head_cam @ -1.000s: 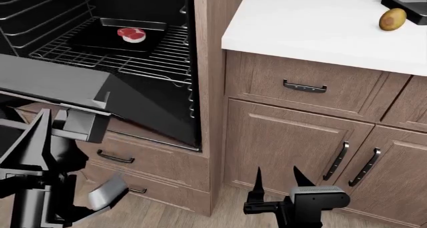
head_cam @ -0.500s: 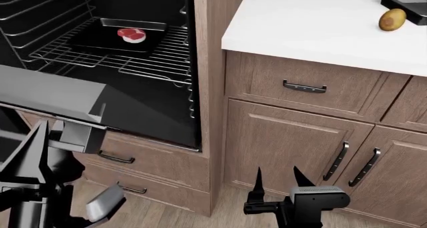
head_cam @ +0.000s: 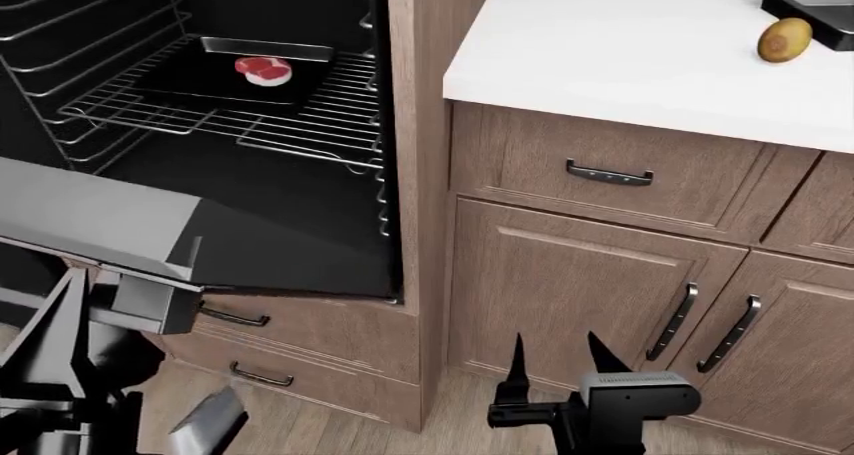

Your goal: Open the oven door

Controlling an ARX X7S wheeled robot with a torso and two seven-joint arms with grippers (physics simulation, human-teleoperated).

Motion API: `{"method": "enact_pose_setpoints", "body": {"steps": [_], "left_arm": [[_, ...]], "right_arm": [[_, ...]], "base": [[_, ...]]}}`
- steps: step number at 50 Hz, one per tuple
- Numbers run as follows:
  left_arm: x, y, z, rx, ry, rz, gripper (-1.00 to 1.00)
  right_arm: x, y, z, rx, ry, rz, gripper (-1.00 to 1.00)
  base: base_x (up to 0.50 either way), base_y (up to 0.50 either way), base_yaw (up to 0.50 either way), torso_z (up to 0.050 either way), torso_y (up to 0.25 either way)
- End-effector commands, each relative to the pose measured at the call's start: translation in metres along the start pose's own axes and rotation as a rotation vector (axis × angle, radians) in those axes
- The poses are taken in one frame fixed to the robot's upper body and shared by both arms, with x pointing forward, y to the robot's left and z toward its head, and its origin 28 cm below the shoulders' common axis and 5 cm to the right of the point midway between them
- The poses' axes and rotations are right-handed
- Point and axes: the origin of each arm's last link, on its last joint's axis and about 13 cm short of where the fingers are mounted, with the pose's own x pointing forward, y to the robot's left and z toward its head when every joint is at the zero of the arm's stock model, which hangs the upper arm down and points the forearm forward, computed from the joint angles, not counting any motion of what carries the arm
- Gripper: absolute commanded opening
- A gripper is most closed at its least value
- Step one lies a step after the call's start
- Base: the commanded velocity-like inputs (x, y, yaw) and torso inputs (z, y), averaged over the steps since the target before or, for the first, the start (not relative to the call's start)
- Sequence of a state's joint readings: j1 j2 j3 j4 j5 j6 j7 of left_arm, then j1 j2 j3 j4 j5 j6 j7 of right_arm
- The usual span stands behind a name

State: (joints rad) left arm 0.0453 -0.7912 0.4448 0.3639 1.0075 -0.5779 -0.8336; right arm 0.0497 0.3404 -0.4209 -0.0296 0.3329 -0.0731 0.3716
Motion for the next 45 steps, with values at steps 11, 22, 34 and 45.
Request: {"method": "enact_pose_setpoints", "body": {"steps": [11, 22, 34, 45], "left_arm": [[-0.034, -0.015, -0.010, -0.049, 0.112, -0.198, -1.00], [-0.041, -0.016, -0.010, -0.047, 0.121, -0.200, -1.00], [-0.046, -0.020, -0.009, -0.055, 0.130, -0.185, -1.00], [-0.052, -0.021, -0.009, -0.052, 0.128, -0.184, -1.00]], "right_arm": [[-0.001, 0.001, 0.000, -0.004, -0.002, 0.001, 1.00], [0.000, 0.001, -0.001, -0.004, -0.005, 0.000, 1.00], [0.000, 0.001, -0.001, -0.006, -0.005, -0.001, 1.00], [0.000, 0.001, -0.002, -0.006, -0.006, -0.001, 1.00]], "base": [[0.00, 0.00, 0.00, 0.000, -0.003], [0.00, 0.00, 0.00, -0.002, -0.004], [0.00, 0.00, 0.00, 0.000, -0.004], [0.00, 0.00, 0.00, -0.001, -0.003]]}}
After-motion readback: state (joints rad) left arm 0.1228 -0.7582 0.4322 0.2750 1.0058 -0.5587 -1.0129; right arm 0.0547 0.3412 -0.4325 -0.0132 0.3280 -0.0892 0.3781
